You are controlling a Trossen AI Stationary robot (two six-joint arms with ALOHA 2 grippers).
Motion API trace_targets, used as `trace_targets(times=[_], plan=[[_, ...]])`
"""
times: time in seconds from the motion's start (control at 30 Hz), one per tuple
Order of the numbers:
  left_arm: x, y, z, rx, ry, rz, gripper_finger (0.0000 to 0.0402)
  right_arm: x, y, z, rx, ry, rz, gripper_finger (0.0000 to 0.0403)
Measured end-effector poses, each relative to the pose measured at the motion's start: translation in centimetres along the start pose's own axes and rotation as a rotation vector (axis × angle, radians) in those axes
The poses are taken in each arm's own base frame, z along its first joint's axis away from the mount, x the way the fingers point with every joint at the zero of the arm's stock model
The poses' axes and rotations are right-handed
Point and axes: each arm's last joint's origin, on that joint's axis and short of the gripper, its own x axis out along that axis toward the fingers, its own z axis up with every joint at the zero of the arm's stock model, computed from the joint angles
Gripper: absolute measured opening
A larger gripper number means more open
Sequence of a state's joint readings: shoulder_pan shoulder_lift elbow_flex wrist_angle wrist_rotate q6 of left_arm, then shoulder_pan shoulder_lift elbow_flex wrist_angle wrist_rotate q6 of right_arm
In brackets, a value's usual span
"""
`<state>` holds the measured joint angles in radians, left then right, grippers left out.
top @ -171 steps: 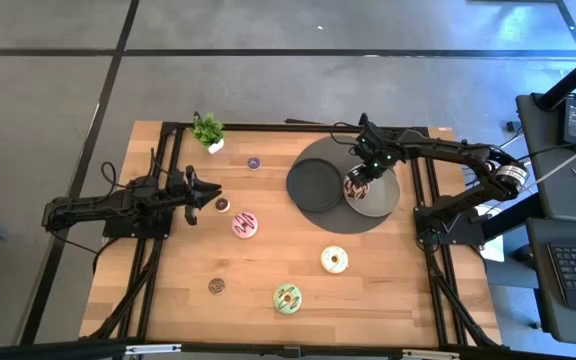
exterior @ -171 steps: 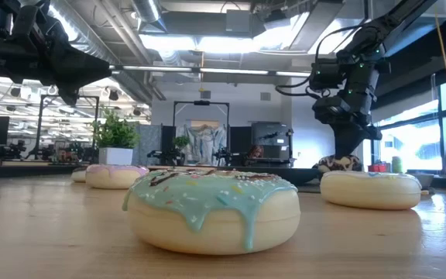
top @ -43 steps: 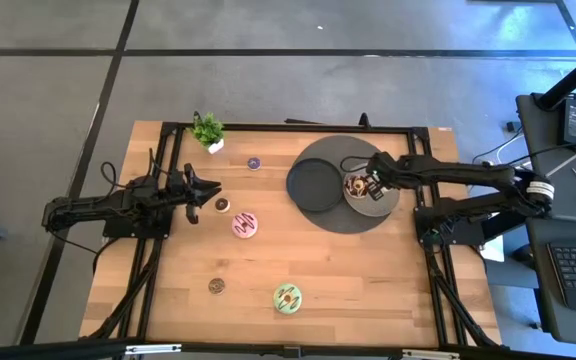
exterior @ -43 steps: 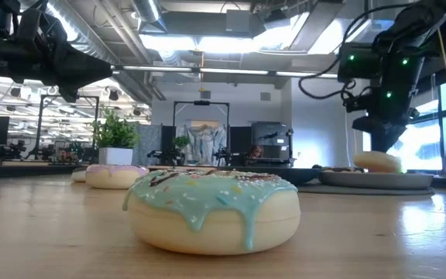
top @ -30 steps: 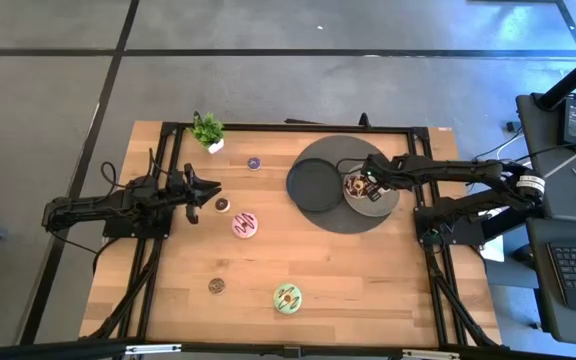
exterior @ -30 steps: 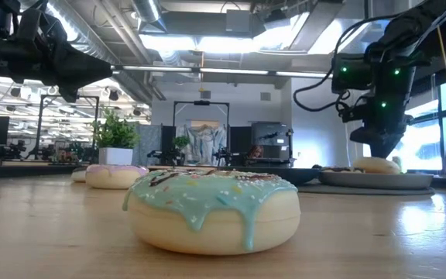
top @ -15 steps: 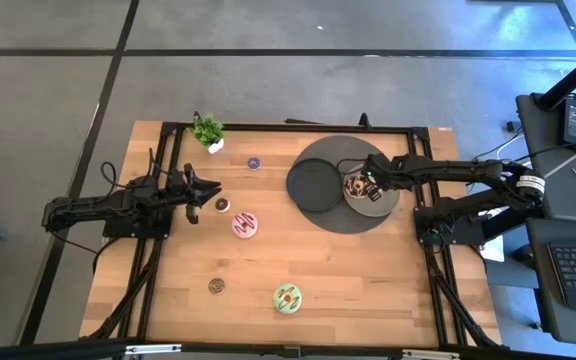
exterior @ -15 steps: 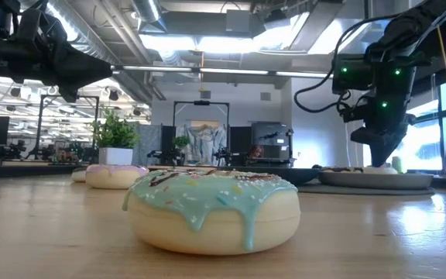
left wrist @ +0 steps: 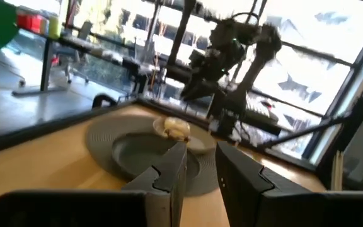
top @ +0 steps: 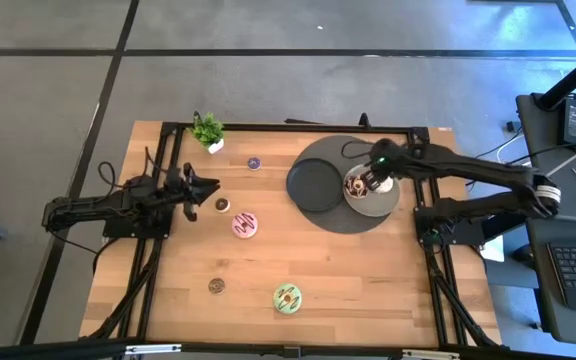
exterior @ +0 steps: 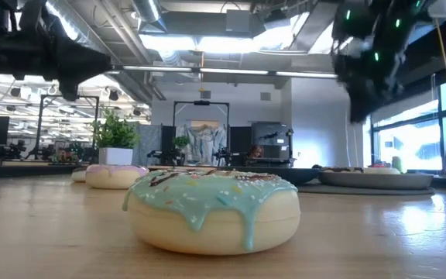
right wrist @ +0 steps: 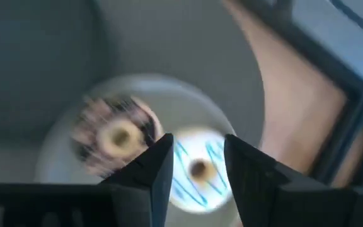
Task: Pick & Place donuts
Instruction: Put the small blue donut on the black plate
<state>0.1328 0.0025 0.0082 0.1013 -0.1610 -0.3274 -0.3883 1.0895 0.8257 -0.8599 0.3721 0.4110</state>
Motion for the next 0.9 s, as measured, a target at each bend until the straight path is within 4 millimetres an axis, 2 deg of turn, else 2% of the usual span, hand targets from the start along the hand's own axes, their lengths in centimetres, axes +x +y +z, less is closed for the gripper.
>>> trace_targets(times=[0.1, 0.23, 0.4, 0.53, 0.63, 0.77, 0.9], plan=[[0.0, -0.3, 0.7, -0.001, -0.064, -0.038, 0.0084, -2.6, 0.7, 0.9, -0.035, -0.131, 0.181, 0.0143], [-0.1, -0.8, 1.1, 0.043, -0.07, -0.18, 0.0082, -4.8, 2.0, 1.2, -0.036, -0.29, 0.36, 0.0143], [0.3, -1.6, 2.5, 0.048, -0.009, -0.251, 0.0084, -5.6, 3.4, 1.1, -0.073, -0.354, 0.433, 0.0143], [1.6, -2.4, 3.5, 0.077, 0.159, -0.228, 0.0083, -5.3, 4.3, 1.1, -0.092, -0.355, 0.445, 0.0143], [3.0, -2.9, 4.1, 0.084, 0.341, -0.132, 0.0082, -5.0, 4.8, 1.0, -0.111, -0.334, 0.441, 0.0143], [5.1, -2.9, 4.4, 0.08, 0.563, 0.118, 0.0084, -4.3, 5.6, 0.9, -0.135, -0.301, 0.433, 0.0143], [7.5, -2.9, 4.7, 0.117, 0.606, 0.292, 0.0082, -3.5, 6.2, 0.9, -0.15, -0.27, 0.42, 0.0143]])
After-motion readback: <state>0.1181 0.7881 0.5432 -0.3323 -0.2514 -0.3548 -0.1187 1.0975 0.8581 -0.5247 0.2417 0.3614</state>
